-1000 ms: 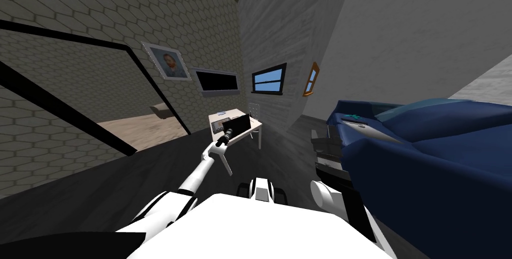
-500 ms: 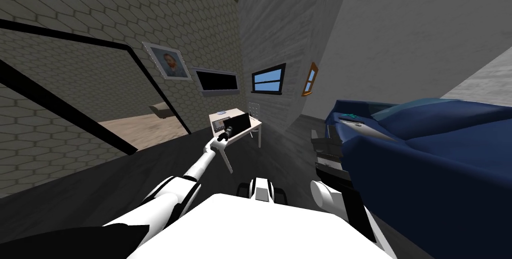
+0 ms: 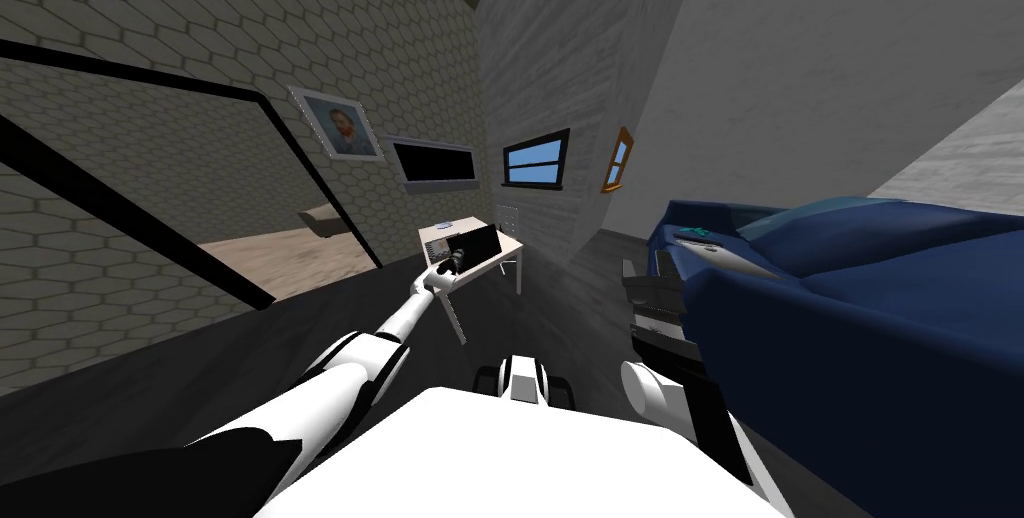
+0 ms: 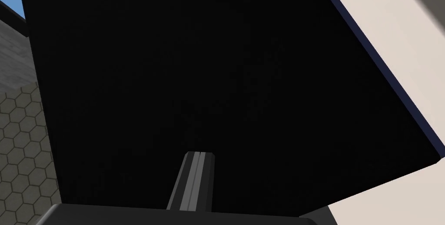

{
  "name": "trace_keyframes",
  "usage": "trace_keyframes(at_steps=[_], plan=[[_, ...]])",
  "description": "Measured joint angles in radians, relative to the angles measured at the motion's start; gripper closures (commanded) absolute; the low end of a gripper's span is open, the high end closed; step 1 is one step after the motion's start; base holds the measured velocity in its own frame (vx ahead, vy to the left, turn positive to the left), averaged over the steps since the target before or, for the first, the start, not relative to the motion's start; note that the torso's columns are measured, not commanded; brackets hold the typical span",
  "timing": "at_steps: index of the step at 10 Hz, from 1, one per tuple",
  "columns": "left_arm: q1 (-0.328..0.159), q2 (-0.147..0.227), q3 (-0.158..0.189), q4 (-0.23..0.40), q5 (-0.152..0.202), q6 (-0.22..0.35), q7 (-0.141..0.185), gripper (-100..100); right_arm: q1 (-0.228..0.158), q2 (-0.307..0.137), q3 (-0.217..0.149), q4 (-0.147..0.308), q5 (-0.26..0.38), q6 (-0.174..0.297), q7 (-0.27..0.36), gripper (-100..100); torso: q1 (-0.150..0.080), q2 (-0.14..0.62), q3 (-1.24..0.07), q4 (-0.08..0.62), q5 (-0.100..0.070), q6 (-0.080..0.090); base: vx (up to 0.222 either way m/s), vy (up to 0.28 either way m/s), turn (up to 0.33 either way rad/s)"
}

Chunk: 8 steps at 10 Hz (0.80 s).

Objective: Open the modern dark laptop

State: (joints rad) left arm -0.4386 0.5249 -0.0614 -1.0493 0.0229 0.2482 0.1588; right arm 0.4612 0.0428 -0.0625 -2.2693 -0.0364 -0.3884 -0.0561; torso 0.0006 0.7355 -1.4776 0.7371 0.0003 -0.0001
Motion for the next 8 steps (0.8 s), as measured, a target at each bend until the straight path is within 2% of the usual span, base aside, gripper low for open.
trace_keyframes(at_steps=[1, 2, 5, 6, 7, 8], plan=[[-0.026, 0.032, -0.029, 0.033, 0.022, 0.005, 0.017, 100, 0.000, 0.000, 0.000, 0.000, 0.000, 0.000, 0.000, 0, -0.001, 0.007, 0.004, 0.002, -0.001, 0.000, -0.121, -0.005, -0.028], [-0.054, 0.053, -0.042, 0.049, 0.029, 0.023, 0.031, 100, 0.000, 0.000, 0.000, 0.000, 0.000, 0.000, 0.000, 0, -0.001, 0.008, 0.005, 0.003, -0.001, 0.000, -0.074, 0.006, 0.000], [-0.137, 0.066, -0.051, 0.149, 0.034, 0.019, 0.037, 100, 0.000, 0.000, 0.000, 0.000, 0.000, 0.000, 0.000, 0, -0.001, -0.002, -0.001, -0.001, 0.000, 0.000, -0.040, -0.002, -0.015], [-0.161, 0.103, -0.080, 0.161, 0.059, 0.038, 0.053, 100, 0.000, 0.000, 0.000, 0.000, 0.000, 0.000, 0.000, 0, -0.001, 0.004, 0.002, 0.001, 0.000, 0.000, -0.125, -0.004, -0.024], [-0.189, 0.122, -0.093, 0.179, 0.064, 0.051, 0.068, 100, 0.000, 0.000, 0.000, 0.000, 0.000, 0.000, 0.000, 0, -0.001, 0.006, 0.004, 0.002, 0.000, 0.000, -0.071, -0.003, 0.002], [-0.219, 0.124, -0.095, 0.208, 0.061, 0.047, 0.073, 100, 0.000, 0.000, 0.000, 0.000, 0.000, 0.000, 0.000, 0, -0.001, 0.003, 0.002, 0.001, 0.000, 0.000, -0.018, -0.002, 0.002]])
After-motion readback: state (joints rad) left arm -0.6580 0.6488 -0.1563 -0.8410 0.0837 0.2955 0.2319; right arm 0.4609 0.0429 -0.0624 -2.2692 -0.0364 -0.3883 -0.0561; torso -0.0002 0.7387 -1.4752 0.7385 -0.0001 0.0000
